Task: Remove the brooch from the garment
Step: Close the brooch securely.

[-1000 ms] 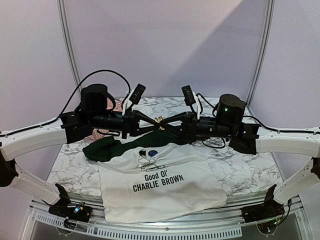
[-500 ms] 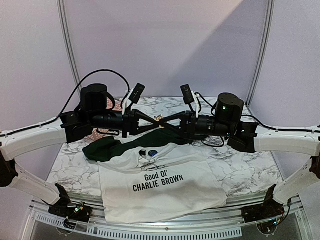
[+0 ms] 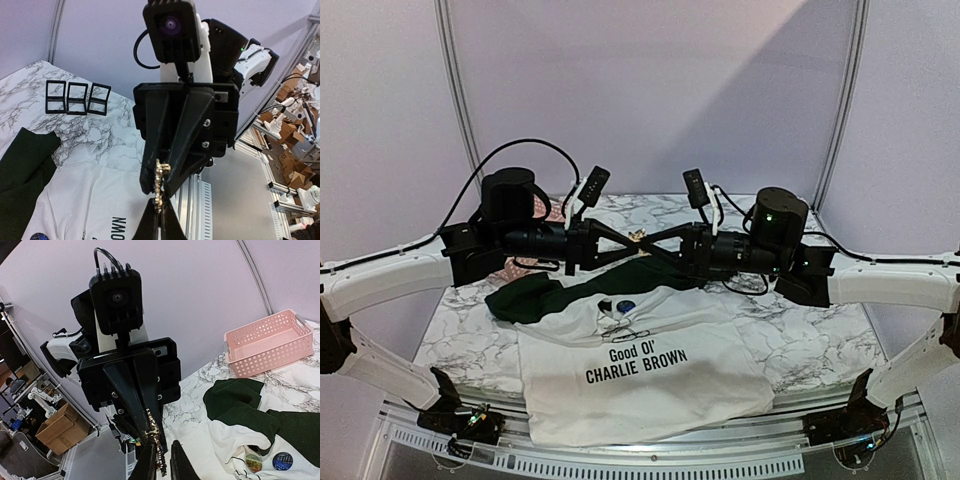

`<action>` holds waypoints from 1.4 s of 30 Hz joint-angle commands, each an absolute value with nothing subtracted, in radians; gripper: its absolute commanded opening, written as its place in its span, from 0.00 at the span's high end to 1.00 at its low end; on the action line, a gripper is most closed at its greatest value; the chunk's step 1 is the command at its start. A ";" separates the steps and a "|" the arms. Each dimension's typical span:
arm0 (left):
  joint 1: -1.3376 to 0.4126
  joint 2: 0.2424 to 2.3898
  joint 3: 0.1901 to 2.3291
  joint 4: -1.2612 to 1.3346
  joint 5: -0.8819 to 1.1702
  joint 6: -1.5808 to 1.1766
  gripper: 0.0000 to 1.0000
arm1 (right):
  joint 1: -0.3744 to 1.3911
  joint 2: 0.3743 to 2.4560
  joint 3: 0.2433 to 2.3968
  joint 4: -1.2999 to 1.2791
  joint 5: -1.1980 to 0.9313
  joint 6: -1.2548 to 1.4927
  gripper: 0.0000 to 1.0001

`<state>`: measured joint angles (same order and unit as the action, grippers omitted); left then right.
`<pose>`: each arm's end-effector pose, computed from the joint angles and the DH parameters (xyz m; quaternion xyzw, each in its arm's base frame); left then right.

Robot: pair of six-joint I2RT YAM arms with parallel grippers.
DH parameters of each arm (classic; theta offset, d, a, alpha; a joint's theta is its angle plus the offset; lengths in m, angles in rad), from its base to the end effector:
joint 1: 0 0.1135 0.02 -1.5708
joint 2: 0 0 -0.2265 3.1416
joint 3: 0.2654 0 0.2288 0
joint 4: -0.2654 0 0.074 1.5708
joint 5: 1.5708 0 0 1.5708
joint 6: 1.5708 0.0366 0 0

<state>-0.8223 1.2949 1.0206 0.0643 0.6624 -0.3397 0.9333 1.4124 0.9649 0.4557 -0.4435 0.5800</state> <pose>0.1793 -0.2261 0.3080 0.3743 0.6649 -0.5378 0.3586 0.1757 0.2636 0.2966 -0.2744 0.6488 0.5881 0.3973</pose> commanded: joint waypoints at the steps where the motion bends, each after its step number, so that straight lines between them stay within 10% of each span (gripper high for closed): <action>1: -0.831 1.273 1.037 0.059 0.687 -0.315 1.00 | 0.907 1.399 0.937 0.445 -0.386 0.582 0.90; 42: -0.829 1.295 1.046 0.035 0.667 -0.317 1.00 | 0.908 1.412 0.940 0.509 -0.536 0.538 0.79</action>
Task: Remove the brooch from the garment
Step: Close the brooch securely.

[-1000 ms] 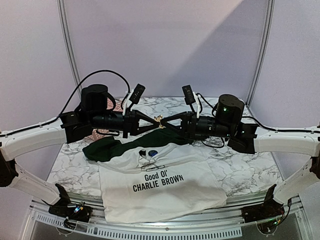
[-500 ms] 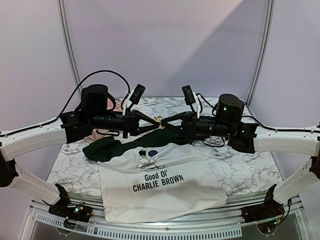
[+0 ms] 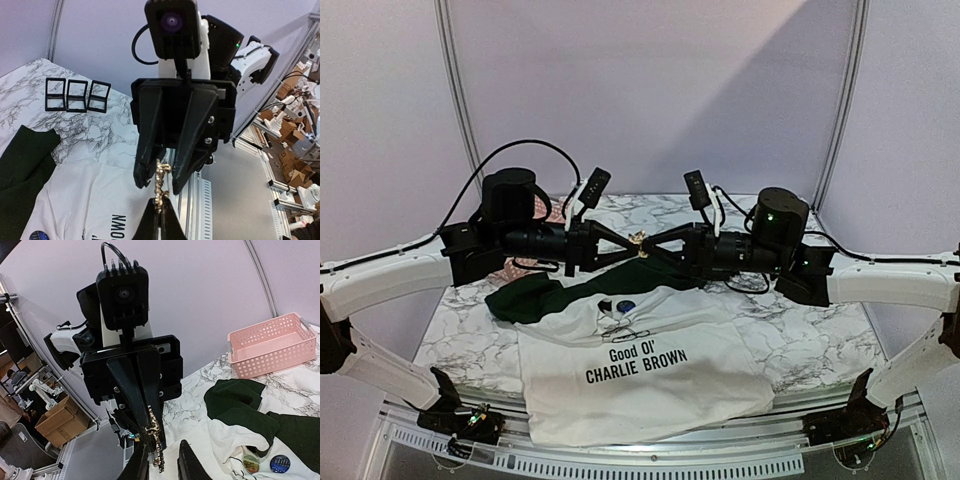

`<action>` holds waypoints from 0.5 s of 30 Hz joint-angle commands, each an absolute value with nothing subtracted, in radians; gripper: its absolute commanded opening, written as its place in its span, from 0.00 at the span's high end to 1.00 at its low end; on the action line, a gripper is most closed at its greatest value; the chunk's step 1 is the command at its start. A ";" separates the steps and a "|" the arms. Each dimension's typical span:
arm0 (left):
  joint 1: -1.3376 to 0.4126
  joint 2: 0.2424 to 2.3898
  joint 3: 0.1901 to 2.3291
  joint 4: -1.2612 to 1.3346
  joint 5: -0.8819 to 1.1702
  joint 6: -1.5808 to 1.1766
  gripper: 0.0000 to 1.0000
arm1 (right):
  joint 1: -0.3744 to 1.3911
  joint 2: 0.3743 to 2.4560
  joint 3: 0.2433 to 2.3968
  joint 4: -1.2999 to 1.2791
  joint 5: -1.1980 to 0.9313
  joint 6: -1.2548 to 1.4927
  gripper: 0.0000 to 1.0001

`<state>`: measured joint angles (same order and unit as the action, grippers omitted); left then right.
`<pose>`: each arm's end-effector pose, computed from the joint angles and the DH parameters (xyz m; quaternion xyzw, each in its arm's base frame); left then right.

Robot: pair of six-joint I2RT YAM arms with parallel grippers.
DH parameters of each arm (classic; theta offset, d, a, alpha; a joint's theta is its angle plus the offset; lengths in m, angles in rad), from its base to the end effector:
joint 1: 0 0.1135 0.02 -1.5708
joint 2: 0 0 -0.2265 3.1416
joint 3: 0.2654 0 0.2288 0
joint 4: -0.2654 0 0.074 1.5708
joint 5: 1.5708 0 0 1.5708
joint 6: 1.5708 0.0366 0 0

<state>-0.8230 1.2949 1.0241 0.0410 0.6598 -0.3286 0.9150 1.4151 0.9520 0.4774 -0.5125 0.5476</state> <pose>0.1789 -0.2259 0.3068 0.3766 0.6695 -0.5330 0.3549 0.1779 0.2607 0.2938 -0.3015 0.6347 0.5925 0.3939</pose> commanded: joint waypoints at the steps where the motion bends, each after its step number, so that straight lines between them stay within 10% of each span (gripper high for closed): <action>1: -0.828 1.297 1.046 0.034 0.668 -0.316 1.00 | 0.908 1.409 0.936 0.515 -0.538 0.538 0.77; 15: -0.821 1.299 1.047 0.041 0.676 -0.323 1.00 | 0.908 1.325 0.869 0.557 -0.510 0.541 0.66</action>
